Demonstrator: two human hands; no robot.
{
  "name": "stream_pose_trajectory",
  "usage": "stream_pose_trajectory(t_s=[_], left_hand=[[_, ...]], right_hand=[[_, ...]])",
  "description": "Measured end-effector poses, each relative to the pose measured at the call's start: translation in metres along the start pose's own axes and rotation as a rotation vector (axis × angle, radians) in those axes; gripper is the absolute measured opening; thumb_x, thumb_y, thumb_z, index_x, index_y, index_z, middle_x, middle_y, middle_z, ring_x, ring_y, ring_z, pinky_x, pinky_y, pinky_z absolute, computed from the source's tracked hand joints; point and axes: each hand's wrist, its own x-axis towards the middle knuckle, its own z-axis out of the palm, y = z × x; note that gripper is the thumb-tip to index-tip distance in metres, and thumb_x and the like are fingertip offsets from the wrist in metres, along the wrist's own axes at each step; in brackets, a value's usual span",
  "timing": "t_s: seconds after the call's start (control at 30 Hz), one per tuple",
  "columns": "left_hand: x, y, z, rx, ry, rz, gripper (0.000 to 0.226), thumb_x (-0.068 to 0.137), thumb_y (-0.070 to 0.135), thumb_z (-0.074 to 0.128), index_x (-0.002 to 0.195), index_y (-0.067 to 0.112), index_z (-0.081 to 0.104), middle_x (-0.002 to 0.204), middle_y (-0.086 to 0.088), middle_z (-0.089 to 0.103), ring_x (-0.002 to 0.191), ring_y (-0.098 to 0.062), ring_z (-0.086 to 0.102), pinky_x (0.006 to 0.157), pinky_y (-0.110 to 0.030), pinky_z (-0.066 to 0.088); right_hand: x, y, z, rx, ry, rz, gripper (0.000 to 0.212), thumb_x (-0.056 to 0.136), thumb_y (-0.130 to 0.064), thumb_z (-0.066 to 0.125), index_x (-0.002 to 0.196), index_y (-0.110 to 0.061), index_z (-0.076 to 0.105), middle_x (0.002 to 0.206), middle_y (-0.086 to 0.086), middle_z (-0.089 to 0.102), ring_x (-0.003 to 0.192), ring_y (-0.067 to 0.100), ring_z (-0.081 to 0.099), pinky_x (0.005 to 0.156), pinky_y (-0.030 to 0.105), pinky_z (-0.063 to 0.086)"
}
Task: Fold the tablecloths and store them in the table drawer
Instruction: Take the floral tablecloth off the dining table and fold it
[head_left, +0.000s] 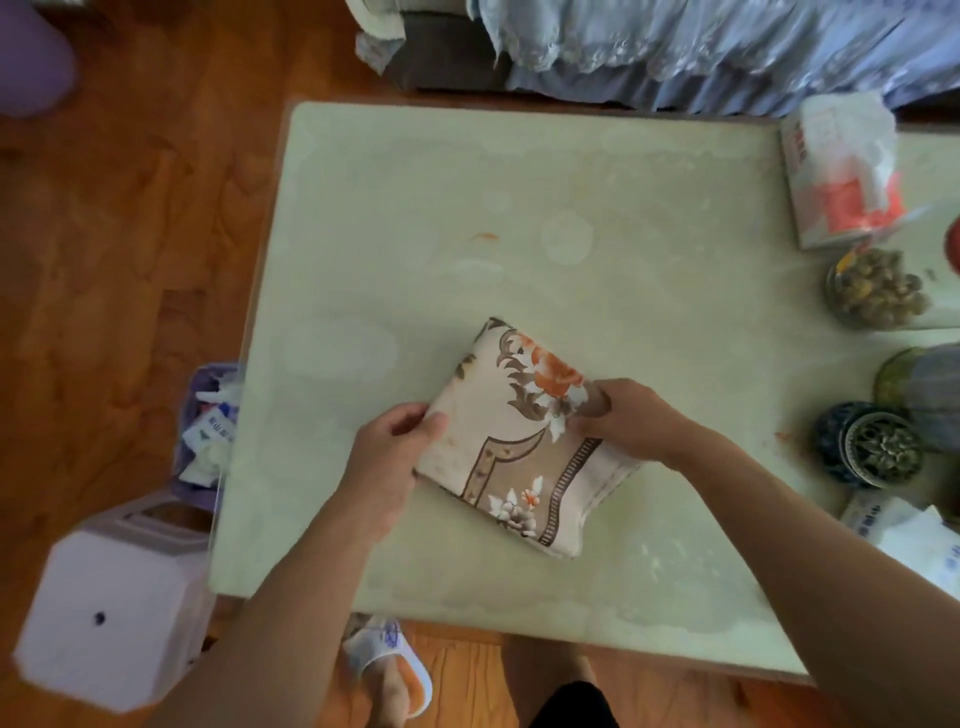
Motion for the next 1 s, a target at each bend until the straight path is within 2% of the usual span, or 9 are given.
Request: stream_pose_trajectory(t_s=[0.07,0.17,0.27,0.43,0.53,0.67,0.8,0.9,1.0], left_hand=[[-0.022,-0.003,-0.019,-0.223,0.016,0.024,0.024,0.083,0.017,0.071,0.106,0.008,0.07,0.101,-0.012,0.076,0.094,-0.025,0.072,0.076,-0.037,0.06],[-0.057,-0.021,-0.052,-0.431,-0.058,0.008,0.049,0.095,0.032,0.062,0.135,0.005,0.055,0.128,-0.017,0.067,0.118,-0.032,0.065,0.097,-0.048,0.052],[-0.087,-0.048,-0.074,-0.393,-0.068,-0.108,0.041,0.1,0.025,0.059,0.138,0.012,0.057,0.128,-0.019,0.068,0.118,-0.037,0.066,0.101,-0.054,0.051],[-0.136,-0.105,-0.138,-0.316,-0.027,-0.147,0.035,0.103,0.032,0.054,0.13,0.011,0.063,0.117,-0.017,0.074,0.105,-0.034,0.073,0.085,-0.048,0.061],[-0.176,-0.137,-0.188,-0.224,-0.071,-0.233,0.044,0.105,0.044,0.046,0.125,0.012,0.066,0.114,-0.013,0.076,0.104,-0.029,0.073,0.092,-0.046,0.058],[-0.231,-0.158,-0.249,-0.249,-0.103,-0.25,0.048,0.1,0.054,0.05,0.128,0.018,0.067,0.121,-0.012,0.073,0.112,-0.032,0.07,0.1,-0.051,0.052],[-0.256,-0.167,-0.281,-0.296,-0.049,-0.163,0.033,0.103,0.039,0.052,0.122,0.017,0.068,0.117,-0.013,0.075,0.102,-0.027,0.074,0.077,-0.041,0.061],[-0.264,-0.177,-0.287,-0.411,-0.121,-0.141,0.034,0.107,0.034,0.042,0.118,0.016,0.068,0.115,-0.012,0.075,0.102,-0.026,0.073,0.081,-0.04,0.056],[-0.266,-0.189,-0.292,-0.319,-0.214,-0.037,0.032,0.102,0.017,0.052,0.131,0.021,0.063,0.116,-0.011,0.073,0.1,-0.025,0.068,0.077,-0.039,0.054]], right_hand=[[-0.024,-0.003,0.008,0.313,-0.115,-0.051,0.019,0.086,-0.021,0.075,0.104,-0.019,0.071,0.102,0.0,0.076,0.096,0.024,0.072,0.091,0.044,0.056],[-0.07,-0.013,0.036,0.68,-0.398,-0.098,0.029,0.091,-0.007,0.069,0.12,-0.007,0.068,0.117,0.014,0.072,0.108,0.035,0.069,0.097,0.045,0.053],[-0.11,-0.02,0.093,0.821,-0.563,-0.038,0.04,0.09,-0.01,0.069,0.129,-0.001,0.061,0.126,0.026,0.065,0.114,0.046,0.063,0.099,0.051,0.052],[-0.191,-0.018,0.21,0.972,-0.494,0.059,0.049,0.087,-0.016,0.072,0.132,-0.002,0.058,0.127,0.027,0.064,0.116,0.046,0.062,0.105,0.058,0.046],[-0.246,-0.015,0.286,1.172,-0.471,0.161,0.06,0.081,-0.01,0.074,0.135,0.002,0.051,0.124,0.03,0.064,0.107,0.043,0.066,0.091,0.05,0.056],[-0.3,-0.025,0.373,1.2,-0.465,0.206,0.066,0.079,-0.003,0.078,0.136,0.008,0.048,0.129,0.036,0.058,0.111,0.048,0.062,0.098,0.058,0.05],[-0.323,-0.035,0.404,1.148,-0.464,0.114,0.053,0.086,-0.007,0.075,0.132,0.009,0.053,0.13,0.037,0.056,0.117,0.051,0.057,0.105,0.063,0.043],[-0.33,-0.021,0.407,1.142,-0.49,0.044,0.044,0.09,-0.006,0.065,0.131,0.01,0.054,0.131,0.039,0.054,0.116,0.05,0.058,0.102,0.058,0.049],[-0.336,-0.004,0.403,1.12,-0.519,0.026,0.04,0.092,-0.005,0.059,0.13,0.007,0.057,0.131,0.038,0.055,0.114,0.048,0.06,0.1,0.055,0.051]])
